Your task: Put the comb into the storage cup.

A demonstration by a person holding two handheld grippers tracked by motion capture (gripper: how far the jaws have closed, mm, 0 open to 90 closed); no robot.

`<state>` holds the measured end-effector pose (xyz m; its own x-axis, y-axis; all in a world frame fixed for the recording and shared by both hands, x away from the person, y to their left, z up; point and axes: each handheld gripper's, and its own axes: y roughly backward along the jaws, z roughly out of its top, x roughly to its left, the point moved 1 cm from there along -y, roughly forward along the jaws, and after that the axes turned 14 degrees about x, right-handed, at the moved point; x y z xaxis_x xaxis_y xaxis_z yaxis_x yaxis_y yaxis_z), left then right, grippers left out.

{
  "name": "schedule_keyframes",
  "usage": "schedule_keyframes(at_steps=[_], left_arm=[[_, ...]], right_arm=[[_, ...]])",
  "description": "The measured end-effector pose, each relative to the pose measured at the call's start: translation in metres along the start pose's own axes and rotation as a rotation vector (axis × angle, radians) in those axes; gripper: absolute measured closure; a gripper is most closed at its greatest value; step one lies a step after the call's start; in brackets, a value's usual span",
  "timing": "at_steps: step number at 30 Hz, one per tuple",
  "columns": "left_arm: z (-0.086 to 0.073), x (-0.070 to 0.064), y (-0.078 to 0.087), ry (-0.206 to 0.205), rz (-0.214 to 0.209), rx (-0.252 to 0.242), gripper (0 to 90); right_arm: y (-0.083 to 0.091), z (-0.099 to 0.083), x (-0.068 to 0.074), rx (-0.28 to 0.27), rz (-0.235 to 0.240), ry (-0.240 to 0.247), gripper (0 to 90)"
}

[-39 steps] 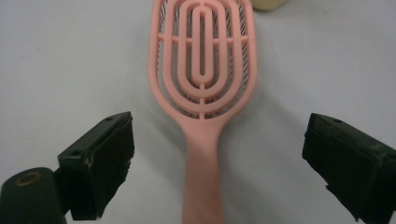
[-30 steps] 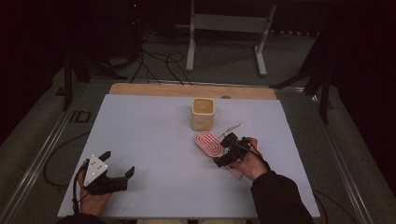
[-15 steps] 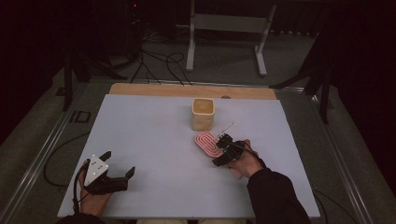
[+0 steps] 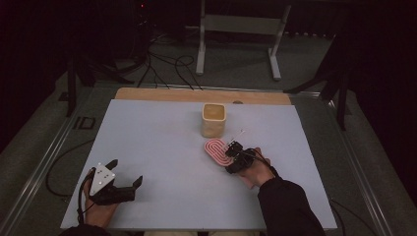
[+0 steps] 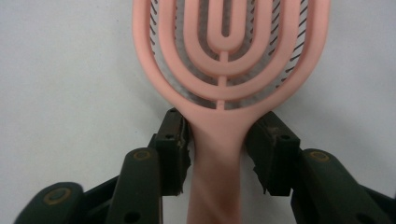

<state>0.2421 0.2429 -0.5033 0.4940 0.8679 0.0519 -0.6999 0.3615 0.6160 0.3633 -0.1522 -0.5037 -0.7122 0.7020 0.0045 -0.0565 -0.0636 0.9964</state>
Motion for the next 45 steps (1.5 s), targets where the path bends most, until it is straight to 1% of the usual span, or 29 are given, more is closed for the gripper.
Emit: schedule_keyframes(at_steps=[3,7,11,16,20,26,31,33,35,36,39,45], left_arm=[[0.0,0.0,0.0,0.0,-0.001,0.002,0.0],[0.0,0.0,-0.001,-0.003,-0.001,0.004,0.0],[0.0,0.0,-0.001,-0.003,-0.001,0.005,0.0],[0.0,0.0,0.0,-0.002,0.001,0.006,0.0],[0.0,0.0,-0.001,-0.002,0.001,0.007,0.0],[0.0,0.001,-0.001,-0.001,0.001,0.008,0.0],[0.0,0.0,-0.001,-0.003,0.0,0.01,0.0],[0.0,0.0,-0.001,-0.001,0.0,0.012,0.0],[0.0,0.0,-0.001,-0.002,0.0,0.014,0.0],[0.0,0.0,-0.001,-0.002,0.0,0.015,0.0],[0.0,0.0,-0.002,-0.002,0.0,0.018,0.0],[0.0,0.0,-0.002,-0.002,0.0,0.019,0.0]], right_arm=[[0.0,0.0,0.001,0.005,0.0,0.014,62.5],[0.001,0.001,0.001,0.011,0.009,0.009,65.6],[0.001,0.001,0.002,0.015,0.002,0.019,68.3],[0.001,0.001,0.004,0.008,-0.009,0.032,69.6],[0.001,-0.001,0.006,-0.008,-0.006,0.038,70.0],[0.004,-0.003,0.008,-0.048,0.019,0.035,70.3],[0.01,-0.008,0.006,-0.121,0.055,0.027,70.3],[0.013,-0.011,0.005,-0.15,0.065,0.015,70.3],[0.017,-0.015,0.003,-0.196,0.074,0.009,70.3],[0.019,-0.017,0.003,-0.215,0.08,-0.002,70.3],[0.025,-0.023,0.002,-0.292,0.082,-0.019,70.3],[0.031,-0.036,0.004,-0.41,0.077,-0.051,70.3]])
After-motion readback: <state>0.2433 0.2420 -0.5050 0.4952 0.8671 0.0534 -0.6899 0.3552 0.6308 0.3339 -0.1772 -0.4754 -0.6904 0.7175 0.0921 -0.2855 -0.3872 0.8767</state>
